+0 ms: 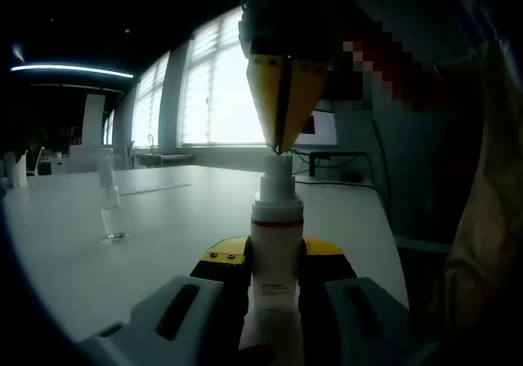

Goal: Clamp pump bottle remove cover press pump head put on cover

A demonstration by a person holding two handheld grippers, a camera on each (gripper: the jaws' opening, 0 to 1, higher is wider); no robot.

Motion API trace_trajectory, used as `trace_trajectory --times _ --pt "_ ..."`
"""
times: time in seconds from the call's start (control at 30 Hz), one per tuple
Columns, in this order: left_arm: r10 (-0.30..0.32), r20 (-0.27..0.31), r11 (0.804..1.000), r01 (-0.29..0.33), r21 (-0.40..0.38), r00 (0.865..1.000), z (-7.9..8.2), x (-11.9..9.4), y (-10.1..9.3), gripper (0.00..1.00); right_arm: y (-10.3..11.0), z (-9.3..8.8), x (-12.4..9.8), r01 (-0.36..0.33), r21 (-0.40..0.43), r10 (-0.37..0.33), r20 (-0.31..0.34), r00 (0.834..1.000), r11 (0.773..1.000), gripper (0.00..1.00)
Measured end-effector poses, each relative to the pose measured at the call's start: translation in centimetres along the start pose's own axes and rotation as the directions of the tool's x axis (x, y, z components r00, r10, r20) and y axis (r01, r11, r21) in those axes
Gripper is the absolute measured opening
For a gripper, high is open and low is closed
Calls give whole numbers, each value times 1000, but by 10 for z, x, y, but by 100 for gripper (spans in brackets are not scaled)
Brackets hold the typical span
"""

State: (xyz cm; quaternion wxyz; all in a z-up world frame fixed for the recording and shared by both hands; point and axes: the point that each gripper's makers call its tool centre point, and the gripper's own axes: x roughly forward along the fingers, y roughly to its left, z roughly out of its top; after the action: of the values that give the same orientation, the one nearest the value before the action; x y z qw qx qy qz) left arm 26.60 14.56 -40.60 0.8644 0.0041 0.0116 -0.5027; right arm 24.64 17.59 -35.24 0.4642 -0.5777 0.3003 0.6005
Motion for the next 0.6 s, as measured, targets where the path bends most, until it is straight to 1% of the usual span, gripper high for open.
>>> trace_trajectory --times 0.6 --pt "1 0 1000 -1 4 1000 0 0 0 13 0 -1 4 -24 27 24 -10 1000 999 0"
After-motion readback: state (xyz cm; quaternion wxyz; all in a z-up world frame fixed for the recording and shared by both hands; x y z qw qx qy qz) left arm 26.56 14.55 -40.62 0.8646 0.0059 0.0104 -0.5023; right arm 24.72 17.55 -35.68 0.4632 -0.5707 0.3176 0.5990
